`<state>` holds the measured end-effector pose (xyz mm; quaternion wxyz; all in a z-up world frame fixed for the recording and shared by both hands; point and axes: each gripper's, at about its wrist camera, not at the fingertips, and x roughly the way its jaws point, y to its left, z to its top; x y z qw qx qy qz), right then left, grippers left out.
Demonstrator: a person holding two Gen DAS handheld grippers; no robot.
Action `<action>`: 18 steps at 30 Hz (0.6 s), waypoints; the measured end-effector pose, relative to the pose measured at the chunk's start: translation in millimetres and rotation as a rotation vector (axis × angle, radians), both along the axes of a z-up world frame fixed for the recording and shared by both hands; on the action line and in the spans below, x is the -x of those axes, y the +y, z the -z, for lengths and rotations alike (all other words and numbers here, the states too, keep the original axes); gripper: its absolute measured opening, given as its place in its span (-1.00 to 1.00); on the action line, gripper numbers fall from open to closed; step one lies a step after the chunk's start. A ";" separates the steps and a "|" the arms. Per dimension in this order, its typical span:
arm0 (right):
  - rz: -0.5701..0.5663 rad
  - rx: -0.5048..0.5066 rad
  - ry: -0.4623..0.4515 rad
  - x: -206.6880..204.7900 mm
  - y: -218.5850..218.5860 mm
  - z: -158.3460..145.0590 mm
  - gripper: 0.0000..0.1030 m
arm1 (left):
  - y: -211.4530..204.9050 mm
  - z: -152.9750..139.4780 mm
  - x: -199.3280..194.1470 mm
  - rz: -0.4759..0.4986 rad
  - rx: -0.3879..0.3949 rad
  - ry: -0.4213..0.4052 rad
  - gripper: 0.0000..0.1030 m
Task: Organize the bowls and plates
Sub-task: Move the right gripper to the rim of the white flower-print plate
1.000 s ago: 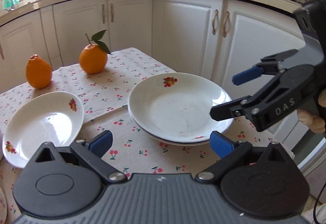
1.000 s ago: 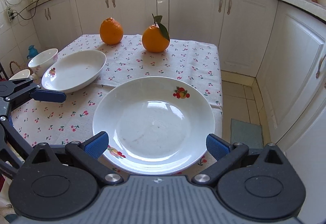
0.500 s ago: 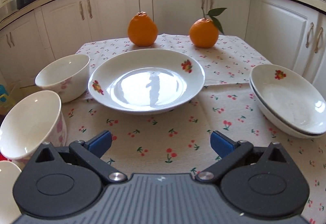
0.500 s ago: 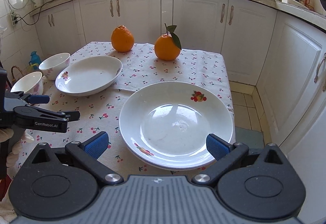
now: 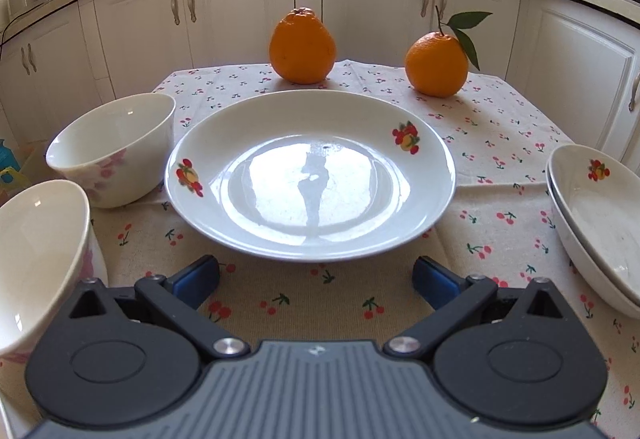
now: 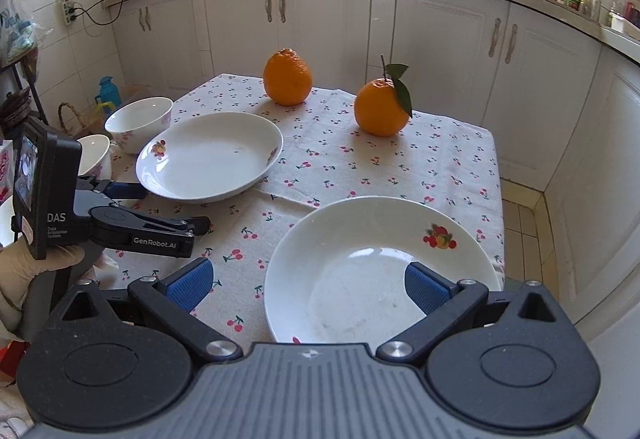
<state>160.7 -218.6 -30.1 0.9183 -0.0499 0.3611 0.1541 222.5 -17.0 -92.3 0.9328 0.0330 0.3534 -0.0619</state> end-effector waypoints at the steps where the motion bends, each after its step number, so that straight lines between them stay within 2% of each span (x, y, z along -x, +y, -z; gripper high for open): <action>1: -0.027 0.002 -0.001 -5.9 2.3 -2.5 1.00 | -0.1 0.6 -1.7 0.005 0.002 -0.005 0.99; 12: -0.298 0.011 0.036 -86.8 38.7 -23.3 1.00 | 0.5 -1.2 -10.7 0.022 -0.001 0.023 1.00; 18: -0.424 -0.017 0.105 -139.0 62.3 -16.6 1.00 | 0.6 -0.6 -11.1 0.014 0.002 0.015 0.99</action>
